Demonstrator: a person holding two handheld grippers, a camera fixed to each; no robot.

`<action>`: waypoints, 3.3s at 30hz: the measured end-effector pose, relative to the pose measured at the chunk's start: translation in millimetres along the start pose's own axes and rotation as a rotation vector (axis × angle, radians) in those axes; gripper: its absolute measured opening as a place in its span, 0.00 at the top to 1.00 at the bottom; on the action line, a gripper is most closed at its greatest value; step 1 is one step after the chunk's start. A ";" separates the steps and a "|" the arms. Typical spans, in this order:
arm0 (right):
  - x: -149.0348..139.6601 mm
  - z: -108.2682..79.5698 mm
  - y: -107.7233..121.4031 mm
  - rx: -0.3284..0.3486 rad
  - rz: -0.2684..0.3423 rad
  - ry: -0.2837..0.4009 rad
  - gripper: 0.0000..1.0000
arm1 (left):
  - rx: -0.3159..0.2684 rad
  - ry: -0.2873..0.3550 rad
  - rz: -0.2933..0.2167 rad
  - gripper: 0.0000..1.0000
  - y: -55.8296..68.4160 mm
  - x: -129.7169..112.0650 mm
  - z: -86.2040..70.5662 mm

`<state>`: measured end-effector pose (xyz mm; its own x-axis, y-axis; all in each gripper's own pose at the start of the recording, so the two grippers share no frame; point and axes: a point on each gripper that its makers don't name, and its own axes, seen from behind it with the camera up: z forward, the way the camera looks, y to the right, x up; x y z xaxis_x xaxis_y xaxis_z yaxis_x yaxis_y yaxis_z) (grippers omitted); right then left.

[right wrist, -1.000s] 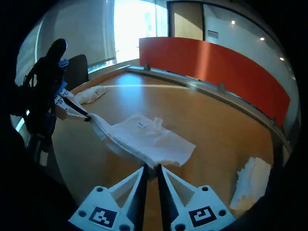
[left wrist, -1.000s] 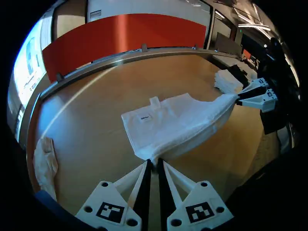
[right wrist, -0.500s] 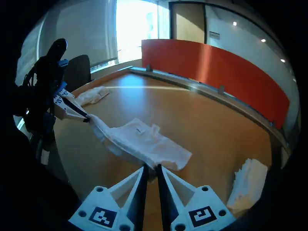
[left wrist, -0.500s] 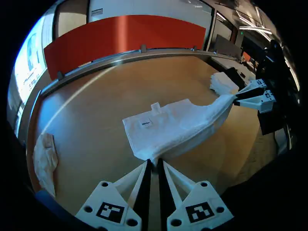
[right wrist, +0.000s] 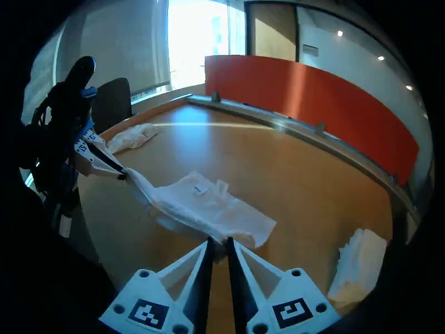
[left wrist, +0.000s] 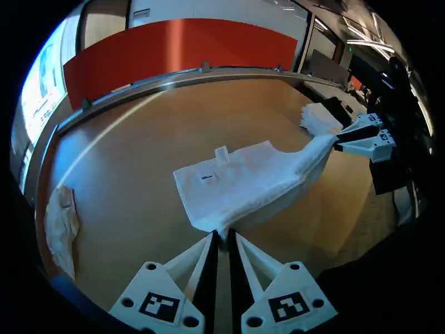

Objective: Fold towel

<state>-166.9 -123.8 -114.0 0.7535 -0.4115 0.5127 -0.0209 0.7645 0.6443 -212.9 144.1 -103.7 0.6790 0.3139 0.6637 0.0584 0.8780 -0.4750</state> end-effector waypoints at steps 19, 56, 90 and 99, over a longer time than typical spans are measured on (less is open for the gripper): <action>-15.3 13.8 1.4 0.004 0.011 -0.040 0.82 | -0.002 -0.004 -0.029 0.87 -4.2 0.5 14.9; -44.2 97.1 54.7 -0.034 0.071 -0.155 0.82 | 0.019 -0.040 -0.016 0.87 -46.8 11.5 115.0; -54.1 143.4 101.5 -0.206 0.078 -0.177 0.34 | 0.171 -0.051 0.035 0.44 -93.1 18.5 160.4; -45.3 144.1 113.7 -0.248 0.068 -0.158 0.21 | 0.211 -0.030 0.037 0.26 -104.9 29.3 158.2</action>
<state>-298.1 -89.7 17.8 0.6439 -0.4125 0.6444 0.1079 0.8828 0.4572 -314.9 118.3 57.0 0.6558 0.3552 0.6661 -0.1226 0.9208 -0.3703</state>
